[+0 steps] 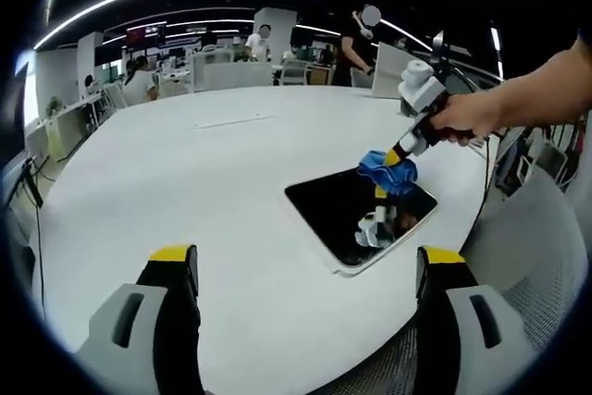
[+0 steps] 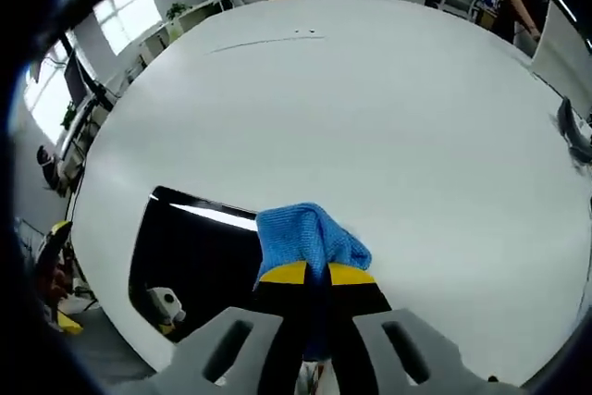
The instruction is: Wipe the mirror surface with the cleaning cloth until all visible marks leave the cleaned area.
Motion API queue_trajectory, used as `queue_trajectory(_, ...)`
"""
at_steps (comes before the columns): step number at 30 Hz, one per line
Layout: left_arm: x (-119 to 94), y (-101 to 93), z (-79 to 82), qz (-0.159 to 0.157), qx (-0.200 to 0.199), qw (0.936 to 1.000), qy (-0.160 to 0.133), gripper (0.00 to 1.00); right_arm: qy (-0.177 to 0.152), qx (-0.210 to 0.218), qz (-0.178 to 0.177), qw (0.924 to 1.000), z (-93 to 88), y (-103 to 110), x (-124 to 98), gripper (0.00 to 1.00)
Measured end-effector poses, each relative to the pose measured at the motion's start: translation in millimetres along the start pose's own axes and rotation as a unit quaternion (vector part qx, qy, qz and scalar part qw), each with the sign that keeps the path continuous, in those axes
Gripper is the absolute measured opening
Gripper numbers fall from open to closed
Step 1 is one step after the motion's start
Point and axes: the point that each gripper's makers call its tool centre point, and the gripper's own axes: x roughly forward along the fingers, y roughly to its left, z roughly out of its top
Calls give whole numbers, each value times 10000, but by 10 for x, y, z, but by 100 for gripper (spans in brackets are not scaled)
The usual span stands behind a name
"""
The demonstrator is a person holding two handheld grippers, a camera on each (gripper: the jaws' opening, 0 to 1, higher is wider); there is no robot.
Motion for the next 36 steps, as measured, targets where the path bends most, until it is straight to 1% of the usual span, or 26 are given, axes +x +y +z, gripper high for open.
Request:
queue_trajectory(2, 1, 11, -8, 28, 11, 10000, 11, 98, -78, -121, 8, 9999, 29, -13, -54, 1)
queue_trajectory(6, 0, 56, -21, 123, -38, 9999, 19, 98, -165, -99, 36, 9998, 63, -93, -184, 1)
queue_trajectory(8, -1, 61, 1, 136, -72, 9999, -28, 99, -216, -81, 43, 9997, 70, -150, -264, 1)
queue_trajectory(11, -3, 32, 17, 89, -6, 9999, -52, 99, -367, 46, 6, 9993, 110, -259, -396, 1)
queue_trajectory(13, 8, 26, 7, 76, 24, 10000, -26, 99, -423, 192, -8, 9989, 133, -373, -462, 1)
queue_trajectory(14, 12, 19, 11, 56, 19, 10000, -34, 99, -499, 173, -50, 9986, 152, -408, -511, 1)
queue_trajectory(16, 11, 15, 31, 35, 18, 10000, -84, 99, -512, 142, -146, 9985, 136, -531, -559, 1)
queue_trajectory(18, 4, 17, 35, 35, -10, 9999, -113, 99, -526, 238, -200, 9981, 113, -643, -614, 1)
queue_trajectory(20, 8, 21, 56, 33, -52, 9999, -157, 99, -513, 254, -235, 9981, 85, -703, -642, 1)
queue_trajectory(23, 4, 2, 62, 13, 3, 9999, -168, 99, -468, 319, -296, 9980, 26, -798, -652, 1)
queue_trajectory(26, -8, 11, 86, 39, -44, 9997, -226, 99, -369, 452, -302, 9978, -68, -861, -637, 1)
queue_trajectory(28, -7, 16, 85, 40, -66, 9997, -239, 99, -339, 438, -345, 9979, -128, -898, -602, 1)
queue_trajectory(31, -4, 21, 81, 40, -62, 9997, -253, 99, -221, 490, -350, 9979, -245, -921, -538, 1)
queue_trajectory(34, -12, 32, 78, 83, -104, 9996, -256, 99, -151, 602, -391, 9973, -314, -971, -413, 1)
queue_trajectory(36, -5, 41, 62, 80, -109, 9996, -235, 99, -48, 687, -362, 9970, -403, -957, -322, 2)
